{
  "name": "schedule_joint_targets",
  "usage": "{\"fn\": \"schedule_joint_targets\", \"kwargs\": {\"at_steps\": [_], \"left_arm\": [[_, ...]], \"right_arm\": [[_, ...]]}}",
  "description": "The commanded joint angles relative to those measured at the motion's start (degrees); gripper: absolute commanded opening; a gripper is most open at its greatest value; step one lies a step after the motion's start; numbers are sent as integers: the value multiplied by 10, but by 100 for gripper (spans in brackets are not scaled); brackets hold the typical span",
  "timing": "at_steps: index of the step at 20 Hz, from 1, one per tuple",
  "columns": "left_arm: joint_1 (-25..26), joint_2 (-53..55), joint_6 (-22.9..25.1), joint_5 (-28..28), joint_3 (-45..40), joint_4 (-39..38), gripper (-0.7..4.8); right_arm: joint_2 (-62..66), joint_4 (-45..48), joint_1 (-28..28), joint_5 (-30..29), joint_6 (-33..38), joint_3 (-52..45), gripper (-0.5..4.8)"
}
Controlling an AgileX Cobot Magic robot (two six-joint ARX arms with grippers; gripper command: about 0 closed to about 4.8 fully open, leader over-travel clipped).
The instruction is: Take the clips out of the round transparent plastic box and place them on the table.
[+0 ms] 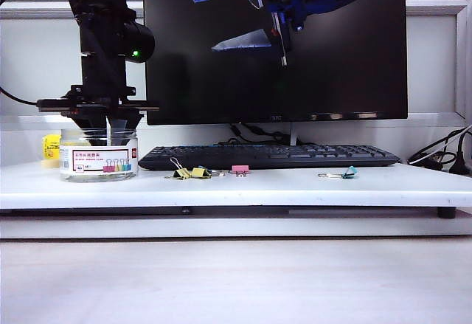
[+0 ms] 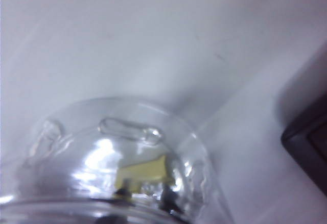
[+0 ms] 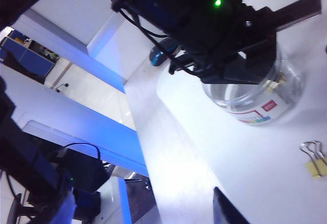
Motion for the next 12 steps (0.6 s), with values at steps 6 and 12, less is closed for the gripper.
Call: {"fn": "schedule_joint_targets", "kwargs": {"at_steps": [6,12], "left_arm": [[-1,6,30,-17,-3,9,90],[-1,5,39,-13,-3,2,193]], "right_arm": [[-4,4,1,-6,2,2,346],[-4,3,1,-9,2,3,346]]}}
